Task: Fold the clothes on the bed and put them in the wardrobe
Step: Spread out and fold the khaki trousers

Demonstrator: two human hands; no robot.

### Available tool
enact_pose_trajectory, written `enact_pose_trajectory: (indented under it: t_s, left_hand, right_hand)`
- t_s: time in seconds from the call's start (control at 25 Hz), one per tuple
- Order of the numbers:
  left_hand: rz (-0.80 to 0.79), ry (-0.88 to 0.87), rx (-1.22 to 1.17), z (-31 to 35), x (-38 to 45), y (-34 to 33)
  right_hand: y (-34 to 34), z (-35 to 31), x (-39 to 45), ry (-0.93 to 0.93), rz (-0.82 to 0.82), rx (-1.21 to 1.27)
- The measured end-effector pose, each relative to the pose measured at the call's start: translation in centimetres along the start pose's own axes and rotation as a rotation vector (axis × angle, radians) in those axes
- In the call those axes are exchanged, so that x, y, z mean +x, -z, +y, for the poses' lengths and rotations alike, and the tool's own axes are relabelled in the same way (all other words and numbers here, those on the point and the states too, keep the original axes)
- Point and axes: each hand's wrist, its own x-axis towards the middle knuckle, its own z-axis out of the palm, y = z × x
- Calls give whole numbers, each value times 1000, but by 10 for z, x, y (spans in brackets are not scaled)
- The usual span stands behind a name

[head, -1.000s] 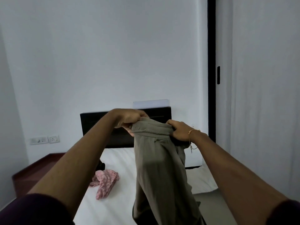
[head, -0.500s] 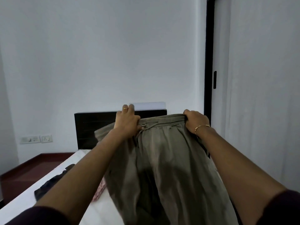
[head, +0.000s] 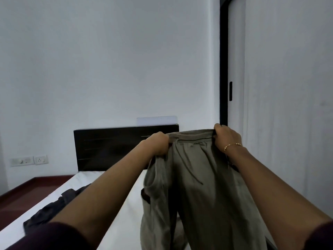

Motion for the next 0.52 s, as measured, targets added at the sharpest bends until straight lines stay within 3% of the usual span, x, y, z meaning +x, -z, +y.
enact_pose_trajectory:
  t_s: [0.08,0.2,0.32,0.4,0.52]
  left_hand:
    - [33,116,-228,-1,17,2]
    - [143,359,-820,-4,32,5]
    - [127,413,-1282,7,35,18]
    - [128,453,-1387,13,35,27]
    - [174,587,-1412,3,32,35]
  right_hand:
    - [15,-16,-8,5,24,96]
    - [43,-42,-25,76,-76,308]
    - [59,-68,-47,184,-206,507]
    - [61,-84,-62,246,-260,524]
    - [54,-99,-85,308,-213,547]
